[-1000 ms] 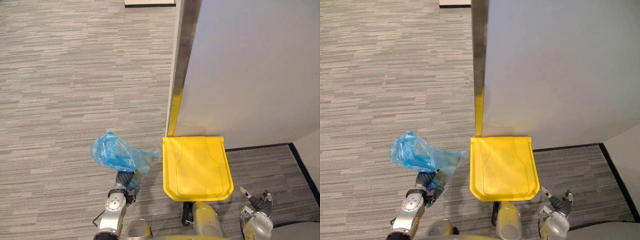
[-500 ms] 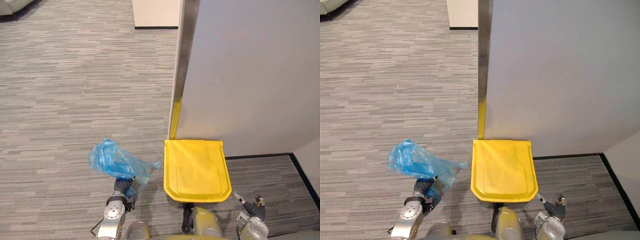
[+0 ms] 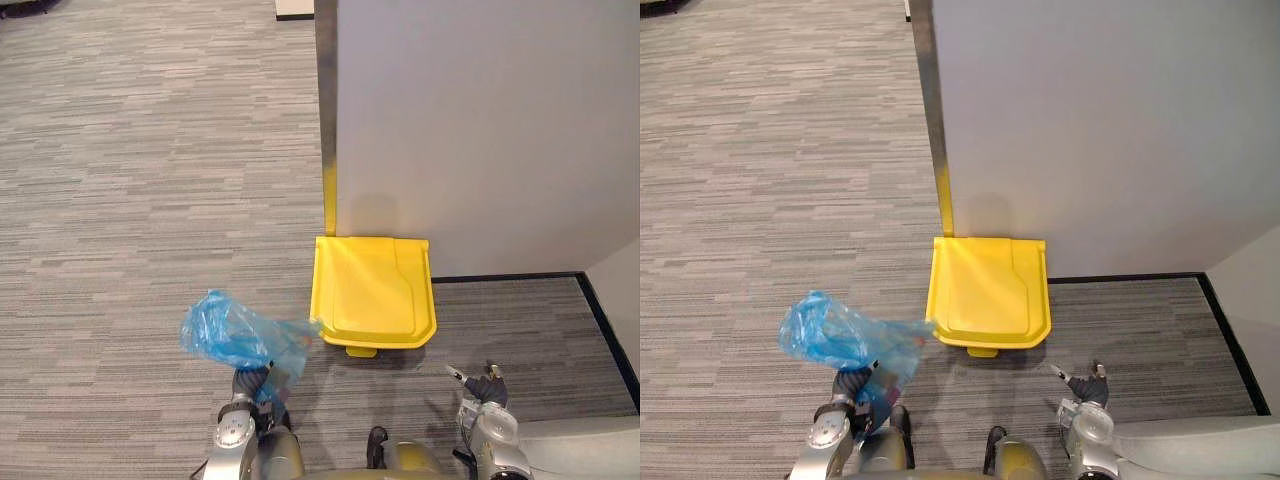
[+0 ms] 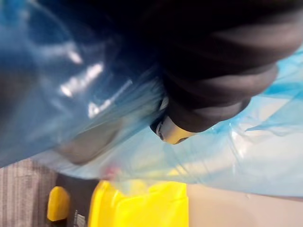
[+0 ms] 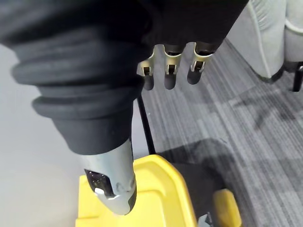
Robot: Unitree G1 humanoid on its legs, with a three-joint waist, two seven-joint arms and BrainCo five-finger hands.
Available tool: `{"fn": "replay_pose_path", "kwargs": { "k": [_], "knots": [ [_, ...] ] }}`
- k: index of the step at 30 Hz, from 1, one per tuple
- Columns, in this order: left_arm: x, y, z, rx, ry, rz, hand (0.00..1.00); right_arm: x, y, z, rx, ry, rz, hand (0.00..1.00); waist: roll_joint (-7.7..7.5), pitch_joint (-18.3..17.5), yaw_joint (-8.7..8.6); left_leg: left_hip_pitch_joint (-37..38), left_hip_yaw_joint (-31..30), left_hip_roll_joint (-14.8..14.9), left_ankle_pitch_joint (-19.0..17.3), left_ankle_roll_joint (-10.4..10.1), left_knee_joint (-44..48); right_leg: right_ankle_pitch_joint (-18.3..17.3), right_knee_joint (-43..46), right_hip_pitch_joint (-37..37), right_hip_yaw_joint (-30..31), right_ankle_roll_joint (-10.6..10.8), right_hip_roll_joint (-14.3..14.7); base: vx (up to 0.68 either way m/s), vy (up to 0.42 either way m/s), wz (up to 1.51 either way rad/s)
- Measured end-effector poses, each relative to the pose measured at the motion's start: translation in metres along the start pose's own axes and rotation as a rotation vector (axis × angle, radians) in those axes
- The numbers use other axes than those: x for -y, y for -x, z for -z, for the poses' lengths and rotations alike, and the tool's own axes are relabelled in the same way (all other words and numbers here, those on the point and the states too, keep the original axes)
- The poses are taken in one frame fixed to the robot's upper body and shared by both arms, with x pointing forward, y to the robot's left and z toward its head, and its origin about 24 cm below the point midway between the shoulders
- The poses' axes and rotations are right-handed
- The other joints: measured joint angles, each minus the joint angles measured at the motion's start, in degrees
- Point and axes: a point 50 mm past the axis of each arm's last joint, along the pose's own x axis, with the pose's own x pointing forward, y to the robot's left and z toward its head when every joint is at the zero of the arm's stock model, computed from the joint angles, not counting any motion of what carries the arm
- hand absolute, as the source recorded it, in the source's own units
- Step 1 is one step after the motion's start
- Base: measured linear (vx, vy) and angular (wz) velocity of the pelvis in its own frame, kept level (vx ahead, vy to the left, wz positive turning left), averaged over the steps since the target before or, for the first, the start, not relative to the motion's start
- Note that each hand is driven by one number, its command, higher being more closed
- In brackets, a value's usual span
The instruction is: Gather rubbish on tea table into small bin, then transfer packed bag to large trash can.
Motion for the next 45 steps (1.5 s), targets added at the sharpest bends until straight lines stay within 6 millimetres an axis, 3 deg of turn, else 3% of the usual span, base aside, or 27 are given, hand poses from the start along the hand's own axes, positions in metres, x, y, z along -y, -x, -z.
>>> {"fn": "replay_pose_path", "kwargs": {
  "k": [1, 2, 4, 6, 7, 10, 14, 21, 23, 35, 39, 43, 45],
  "knots": [
    [0.001, 0.0, 0.001, -0.003, -0.001, 0.006, 1.0, -0.003, 0.0, -0.001, 0.001, -0.006, -0.002, 0.0, -0.36, 0.29, -0.76, -1.23, 0.4, -0.29, -1.89, 1.47, 3.98, 0.97, -0.75, -0.03, -1.26, -0.67, -0.82, -0.21, -0.009, 0.48],
    [0.002, 0.001, 0.002, -0.007, -0.003, 0.01, 1.0, -0.004, 0.0, 0.0, -0.002, -0.009, -0.003, 0.0, -1.18, 0.75, -0.85, -1.55, 0.8, -1.23, -6.11, 3.72, 10.57, 2.05, -1.37, 0.16, -1.94, -0.74, -2.01, -0.22, 0.017, 0.44],
    [0.002, 0.001, 0.002, -0.007, -0.003, 0.012, 1.0, -0.003, 0.001, 0.002, -0.008, 0.001, -0.004, 0.0, -1.42, 0.87, -0.91, -0.55, 1.11, -1.45, -10.48, 5.13, 16.23, 3.08, -2.53, 0.3, -2.7, -0.18, -2.92, -0.26, 0.115, 0.4],
    [0.002, 0.001, 0.003, -0.01, -0.004, 0.012, 1.0, 0.0, 0.002, 0.007, -0.023, 0.007, 0.003, 0.0, -0.68, 0.53, -1.13, 2.5, 1.84, -1.46, -13.46, 5.13, 15.27, 4.73, -4.74, 0.35, -3.56, 0.88, -3.32, -0.22, 0.187, 0.38],
    [0.002, 0.001, 0.004, -0.015, -0.005, 0.011, 1.0, 0.003, 0.003, 0.011, -0.036, 0.011, 0.009, 0.0, 0.32, 0.48, -1.88, 5.15, 1.86, -2.3, -14.38, 4.21, 9.04, 6.04, -6.62, 0.83, -4.27, 2.49, -3.0, -0.17, 0.198, 0.3],
    [-0.011, 0.001, 0.013, -0.059, -0.05, -0.005, 1.0, -0.003, 0.009, 0.025, -0.089, 0.001, -0.015, 0.0, -1.16, -0.04, -2.28, 7.63, 2.17, -6.2, -11.7, 4.4, 0.67, 10.92, -13.85, 3.42, -4.05, 4.44, -4.62, -0.1, 0.178, 0.18],
    [-0.019, 0.001, 0.015, -0.07, -0.074, -0.02, 1.0, 0.004, 0.01, 0.034, -0.123, 0.007, -0.002, 0.0, -0.63, -0.31, -2.46, 8.7, 2.56, -9.36, -11.0, 5.24, -2.08, 13.84, -17.68, 5.14, -2.12, 5.27, -6.5, -0.04, 0.145, 0.03],
    [-0.026, 0.001, 0.022, -0.102, -0.111, -0.025, 1.0, 0.003, 0.008, 0.034, -0.134, 0.012, -0.005, 0.0, -0.38, -1.16, -2.96, 10.84, 2.48, -10.09, -10.06, 6.11, -3.05, 14.52, -19.39, 6.98, -1.85, 5.88, -6.17, 0.1, 0.021, -0.01],
    [-0.026, 0.001, 0.025, -0.113, -0.119, -0.022, 1.0, 0.003, 0.004, 0.029, -0.12, 0.016, -0.011, 0.0, -0.68, -1.27, -3.75, 11.89, 2.34, -10.11, -10.16, 6.2, -3.09, 14.54, -20.05, 8.32, -1.87, 5.85, -6.13, 0.07, -0.011, 0.0],
    [-0.028, 0.0, 0.03, -0.142, -0.121, -0.026, 1.0, 0.003, 0.005, 0.035, -0.145, 0.053, -0.025, 0.0, -2.32, -1.14, -3.84, 12.98, 3.52, -9.91, -11.25, 6.57, -1.96, 14.41, -19.99, 8.77, -0.26, 5.38, -5.97, -0.07, -0.013, -0.08],
    [-0.032, 0.0, 0.031, -0.146, -0.113, -0.044, 1.0, 0.004, 0.003, 0.031, -0.134, 0.052, -0.022, 0.0, -2.35, -1.21, -3.82, 9.15, 3.81, -8.61, -14.47, 6.23, 3.92, 12.94, -16.15, 5.51, 0.35, 5.39, -5.82, -0.08, -0.022, -0.09],
    [-0.036, 0.005, 0.031, -0.139, -0.117, -0.054, 1.0, 0.009, 0.002, 0.031, -0.134, 0.027, 0.0, 0.0, -2.85, 0.06, -3.76, 6.19, 3.39, -6.07, -22.62, 7.26, 16.36, 4.48, 2.56, -0.17, 1.68, 6.73, -7.36, -0.02, 0.039, -0.04],
    [-0.036, 0.004, 0.024, -0.105, -0.116, -0.052, 1.0, 0.011, 0.003, 0.025, -0.108, -0.019, 0.014, 0.0, -2.84, 2.08, -3.83, 8.65, 3.15, -5.9, -24.46, 8.3, 18.16, 3.63, 17.02, -5.75, 1.43, 6.98, -9.2, 0.01, 0.06, 0.06]
  ]
}}
